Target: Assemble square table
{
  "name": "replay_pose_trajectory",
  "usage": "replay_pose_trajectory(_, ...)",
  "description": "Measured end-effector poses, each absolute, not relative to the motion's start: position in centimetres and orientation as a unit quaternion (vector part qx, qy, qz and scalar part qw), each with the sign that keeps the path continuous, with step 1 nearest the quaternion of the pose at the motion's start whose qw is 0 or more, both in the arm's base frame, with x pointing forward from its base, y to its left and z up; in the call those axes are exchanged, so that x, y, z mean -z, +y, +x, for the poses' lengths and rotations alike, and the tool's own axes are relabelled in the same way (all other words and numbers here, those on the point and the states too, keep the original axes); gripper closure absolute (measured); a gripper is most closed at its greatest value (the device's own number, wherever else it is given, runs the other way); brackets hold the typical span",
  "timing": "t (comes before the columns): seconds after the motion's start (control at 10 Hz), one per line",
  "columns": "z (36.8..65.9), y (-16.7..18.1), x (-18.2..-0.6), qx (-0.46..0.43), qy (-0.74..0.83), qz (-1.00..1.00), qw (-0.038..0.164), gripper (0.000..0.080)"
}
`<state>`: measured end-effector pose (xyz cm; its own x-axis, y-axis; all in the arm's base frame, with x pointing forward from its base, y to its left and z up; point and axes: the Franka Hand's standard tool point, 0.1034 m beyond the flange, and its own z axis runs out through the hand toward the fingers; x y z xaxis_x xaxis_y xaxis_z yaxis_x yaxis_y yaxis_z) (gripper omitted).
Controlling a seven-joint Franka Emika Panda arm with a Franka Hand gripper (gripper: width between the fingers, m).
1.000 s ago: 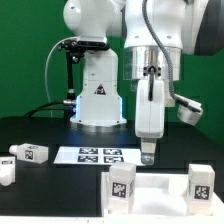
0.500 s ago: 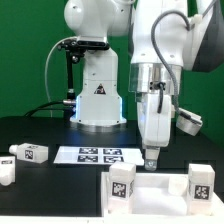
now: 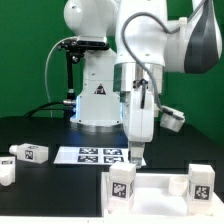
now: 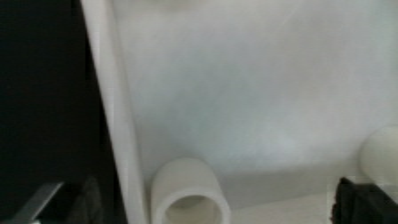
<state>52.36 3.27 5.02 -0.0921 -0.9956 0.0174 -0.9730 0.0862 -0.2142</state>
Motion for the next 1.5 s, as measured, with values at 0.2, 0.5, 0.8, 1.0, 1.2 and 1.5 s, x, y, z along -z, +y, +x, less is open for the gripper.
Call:
replay_pose_trajectory(0.2,51.2,4.6,-3.0,0.079,0.735,-0.672,0.051,0.015)
replay_pose_trajectory(0.5,50.2,6.9,-1.9,0.022,0.724,-0.689,0.022,0.015)
replay_pose_trajectory(0.8,50.4,6.4,-0.8,0.006,0.712,-0.702,-0.004,0.015)
replay_pose_trajectory(1.0,50.3,6.5,-0.6,0.005,0.71,-0.704,-0.007,0.015)
replay_pose_trajectory(1.2,50.3,6.5,-0.6,0.006,0.71,-0.704,-0.007,0.0264)
replay_pose_trajectory(1.5,50.3,6.5,-0.6,0.006,0.71,-0.704,-0.007,0.0582)
